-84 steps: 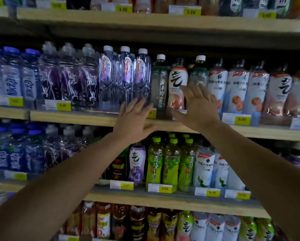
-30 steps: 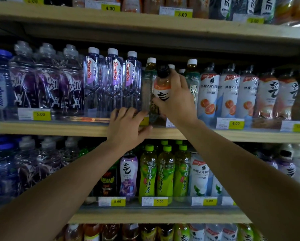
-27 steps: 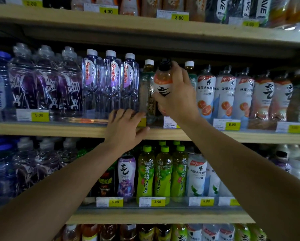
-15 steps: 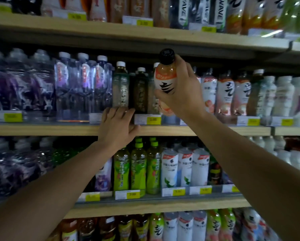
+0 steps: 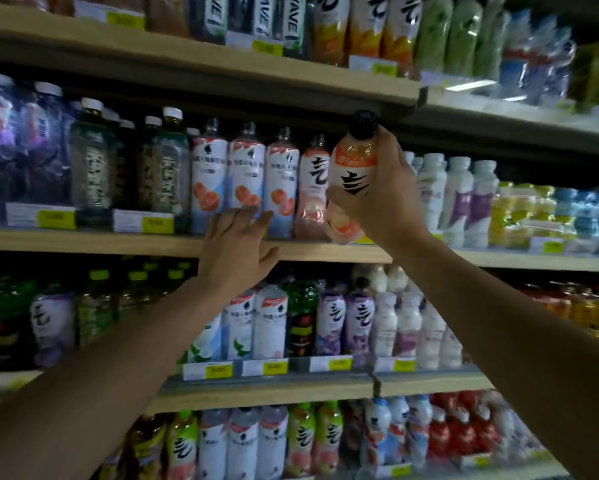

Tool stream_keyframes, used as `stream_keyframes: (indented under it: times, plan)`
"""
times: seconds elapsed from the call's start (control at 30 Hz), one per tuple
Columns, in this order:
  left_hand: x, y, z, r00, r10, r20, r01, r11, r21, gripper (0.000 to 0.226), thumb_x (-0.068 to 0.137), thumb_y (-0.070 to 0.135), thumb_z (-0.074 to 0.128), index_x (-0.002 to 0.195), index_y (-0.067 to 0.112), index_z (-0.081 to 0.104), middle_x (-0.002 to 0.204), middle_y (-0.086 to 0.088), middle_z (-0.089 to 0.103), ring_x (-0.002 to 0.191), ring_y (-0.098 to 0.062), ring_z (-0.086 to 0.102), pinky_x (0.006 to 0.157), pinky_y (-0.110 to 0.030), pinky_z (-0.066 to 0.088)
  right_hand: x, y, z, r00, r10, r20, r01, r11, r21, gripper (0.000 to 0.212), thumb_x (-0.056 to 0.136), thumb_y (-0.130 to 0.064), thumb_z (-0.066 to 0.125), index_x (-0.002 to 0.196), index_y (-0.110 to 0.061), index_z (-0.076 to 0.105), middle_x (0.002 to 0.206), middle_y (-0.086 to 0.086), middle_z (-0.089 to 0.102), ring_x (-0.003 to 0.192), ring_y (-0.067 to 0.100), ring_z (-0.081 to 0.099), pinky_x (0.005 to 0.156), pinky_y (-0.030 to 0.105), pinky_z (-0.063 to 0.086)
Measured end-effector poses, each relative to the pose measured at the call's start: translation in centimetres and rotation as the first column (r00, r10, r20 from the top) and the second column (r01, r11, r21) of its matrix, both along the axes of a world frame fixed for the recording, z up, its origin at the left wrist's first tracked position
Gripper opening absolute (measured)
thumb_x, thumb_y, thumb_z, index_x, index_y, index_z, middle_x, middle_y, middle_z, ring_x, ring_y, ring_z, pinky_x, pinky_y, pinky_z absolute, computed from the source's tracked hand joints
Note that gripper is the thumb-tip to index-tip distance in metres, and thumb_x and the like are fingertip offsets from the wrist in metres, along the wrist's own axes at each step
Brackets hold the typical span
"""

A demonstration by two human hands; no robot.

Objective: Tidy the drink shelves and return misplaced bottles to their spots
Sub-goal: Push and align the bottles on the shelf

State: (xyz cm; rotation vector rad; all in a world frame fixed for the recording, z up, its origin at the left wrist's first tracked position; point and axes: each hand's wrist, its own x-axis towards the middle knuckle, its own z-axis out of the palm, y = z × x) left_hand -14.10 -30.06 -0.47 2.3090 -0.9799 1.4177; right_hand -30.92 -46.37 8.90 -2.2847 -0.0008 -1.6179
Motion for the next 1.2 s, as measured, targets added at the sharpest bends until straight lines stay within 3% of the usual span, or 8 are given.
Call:
stream_keyframes:
  times: [0.27,0.43,0.53,0.93,1.2]
  plan:
    - [-1.2,-7.1,0.9,0.999,0.014,-0.05,-0.015,1.0,-0.01,0.07,0.082,0.053,0.05,0.138,0.013,0.054,0.142,-0.012,0.05,0.128,-0.037,0.042,0.108,-0.057,0.035,-1.7,-7.8,1.1,0.998,0.041,0.057,-0.044,0.998,0.052,0.089,0.074,-0.029,0.084,0.147,-0.02,0.035,0.138,0.0,0.054,0.119,0.017,0.055,0.089,0.027,0.044]
    - [0.3,-7.8,0.1,0.994,0.103,-0.034,-0.102,0.994,0.027,0.07,0.083,0.054,0.06,0.142,0.018,0.05,0.146,-0.011,0.045,0.132,-0.038,0.038,0.109,-0.058,0.034,-0.5,-8.9,1.5,0.994,0.064,0.09,-0.073,0.992,0.104,0.087,0.075,-0.032,0.082,0.146,-0.02,0.035,0.129,-0.007,0.055,0.111,0.01,0.053,0.09,0.009,0.041]
    - [1.2,-7.4,-0.3,0.987,0.163,-0.012,-0.162,0.985,0.058,0.071,0.083,0.063,0.046,0.14,0.021,0.051,0.138,-0.012,0.051,0.127,-0.037,0.042,0.104,-0.054,0.036,1.1,-8.5,1.5,0.981,0.146,0.131,-0.161,0.981,0.112,0.086,0.071,-0.03,0.084,0.143,-0.02,0.038,0.128,-0.003,0.058,0.112,0.012,0.058,0.094,0.034,0.053]
    - [3.1,-6.3,-0.2,0.993,0.103,0.051,-0.107,0.991,0.082,0.07,0.083,0.064,0.04,0.14,0.025,0.051,0.136,-0.007,0.052,0.123,-0.031,0.039,0.104,-0.057,0.034,6.1,-4.6,2.6,0.959,0.251,0.135,-0.263,0.962,0.077,0.085,0.074,-0.031,0.081,0.145,-0.017,0.037,0.13,0.002,0.058,0.115,0.014,0.059,0.095,0.036,0.053]
    - [3.2,-6.5,-0.3,0.993,0.102,0.057,-0.105,0.992,0.067,0.07,0.084,0.065,0.042,0.141,0.025,0.05,0.139,-0.006,0.05,0.124,-0.03,0.034,0.106,-0.058,0.033,7.5,-3.8,3.5,0.971,0.212,0.11,-0.218,0.975,0.04,0.088,0.072,-0.034,0.081,0.145,-0.018,0.035,0.131,0.002,0.056,0.116,0.018,0.058,0.094,0.038,0.054]
